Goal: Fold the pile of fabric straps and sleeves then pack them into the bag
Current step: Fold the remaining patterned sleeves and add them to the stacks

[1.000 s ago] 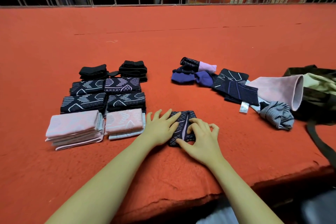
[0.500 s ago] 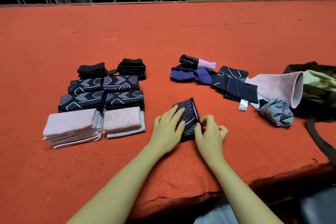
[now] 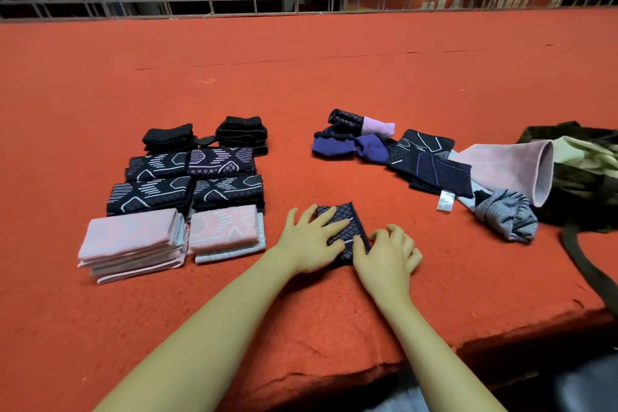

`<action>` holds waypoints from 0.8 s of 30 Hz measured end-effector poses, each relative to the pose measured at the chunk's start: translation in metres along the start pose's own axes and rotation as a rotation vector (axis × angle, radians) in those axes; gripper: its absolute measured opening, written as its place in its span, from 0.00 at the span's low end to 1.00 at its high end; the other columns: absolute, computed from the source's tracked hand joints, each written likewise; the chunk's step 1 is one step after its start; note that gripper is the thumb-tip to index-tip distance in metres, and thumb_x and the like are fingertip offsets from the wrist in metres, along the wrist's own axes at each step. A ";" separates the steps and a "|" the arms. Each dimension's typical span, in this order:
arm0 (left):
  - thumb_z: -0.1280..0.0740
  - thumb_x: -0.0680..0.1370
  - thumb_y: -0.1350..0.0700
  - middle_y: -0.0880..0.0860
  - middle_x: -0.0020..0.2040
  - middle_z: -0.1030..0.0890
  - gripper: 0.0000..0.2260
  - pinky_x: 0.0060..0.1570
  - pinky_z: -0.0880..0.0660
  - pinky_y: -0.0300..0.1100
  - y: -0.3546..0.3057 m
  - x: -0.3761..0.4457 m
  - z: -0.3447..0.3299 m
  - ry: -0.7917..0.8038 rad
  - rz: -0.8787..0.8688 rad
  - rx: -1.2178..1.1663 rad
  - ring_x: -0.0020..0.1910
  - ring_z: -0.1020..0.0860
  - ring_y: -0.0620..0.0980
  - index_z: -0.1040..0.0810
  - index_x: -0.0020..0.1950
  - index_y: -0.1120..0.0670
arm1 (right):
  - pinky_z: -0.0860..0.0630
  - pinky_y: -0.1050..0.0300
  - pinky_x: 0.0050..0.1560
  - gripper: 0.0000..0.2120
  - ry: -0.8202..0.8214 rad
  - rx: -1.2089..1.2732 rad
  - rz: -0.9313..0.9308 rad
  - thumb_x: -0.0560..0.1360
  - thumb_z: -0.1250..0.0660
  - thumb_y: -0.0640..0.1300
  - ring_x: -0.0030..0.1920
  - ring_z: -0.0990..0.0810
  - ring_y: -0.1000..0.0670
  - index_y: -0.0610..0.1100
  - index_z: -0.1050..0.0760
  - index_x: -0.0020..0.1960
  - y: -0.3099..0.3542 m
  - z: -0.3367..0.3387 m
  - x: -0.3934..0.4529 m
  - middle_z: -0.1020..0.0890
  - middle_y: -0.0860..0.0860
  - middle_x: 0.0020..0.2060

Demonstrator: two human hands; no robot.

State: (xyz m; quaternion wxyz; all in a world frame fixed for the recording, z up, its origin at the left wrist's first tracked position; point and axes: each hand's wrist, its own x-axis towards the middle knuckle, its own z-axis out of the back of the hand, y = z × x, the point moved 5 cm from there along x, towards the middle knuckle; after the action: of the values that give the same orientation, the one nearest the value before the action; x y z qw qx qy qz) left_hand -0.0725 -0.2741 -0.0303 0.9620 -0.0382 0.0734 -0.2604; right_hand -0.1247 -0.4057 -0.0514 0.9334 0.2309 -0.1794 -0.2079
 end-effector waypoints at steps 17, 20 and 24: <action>0.54 0.79 0.43 0.51 0.77 0.42 0.24 0.64 0.47 0.47 0.066 -0.057 0.046 -0.685 -0.011 -0.159 0.72 0.40 0.50 0.40 0.75 0.41 | 0.48 0.66 0.58 0.09 -0.195 0.549 0.522 0.70 0.34 0.53 0.58 0.34 0.60 0.50 0.22 0.46 0.088 0.032 -0.004 0.28 0.57 0.57; 0.47 0.79 0.47 0.53 0.68 0.27 0.18 0.54 0.43 0.44 0.088 -0.071 0.060 -0.826 -0.015 -0.093 0.62 0.33 0.50 0.36 0.70 0.42 | 0.50 0.69 0.59 0.07 -0.178 0.569 0.608 0.70 0.36 0.54 0.56 0.34 0.61 0.55 0.26 0.47 0.109 0.029 -0.005 0.28 0.58 0.56; 0.42 0.77 0.47 0.53 0.60 0.24 0.12 0.51 0.43 0.44 0.115 -0.091 0.071 -0.977 -0.030 -0.056 0.55 0.31 0.51 0.29 0.60 0.45 | 0.48 0.69 0.58 0.09 -0.161 0.601 0.692 0.69 0.35 0.54 0.55 0.34 0.60 0.56 0.27 0.48 0.139 0.026 -0.009 0.29 0.59 0.56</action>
State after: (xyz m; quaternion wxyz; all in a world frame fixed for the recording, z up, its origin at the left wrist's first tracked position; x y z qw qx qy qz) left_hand -0.0819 -0.1263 0.0382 0.8785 -0.1829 -0.3803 -0.2239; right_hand -0.1011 -0.2986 0.0382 0.8229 0.4007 -0.3700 0.1595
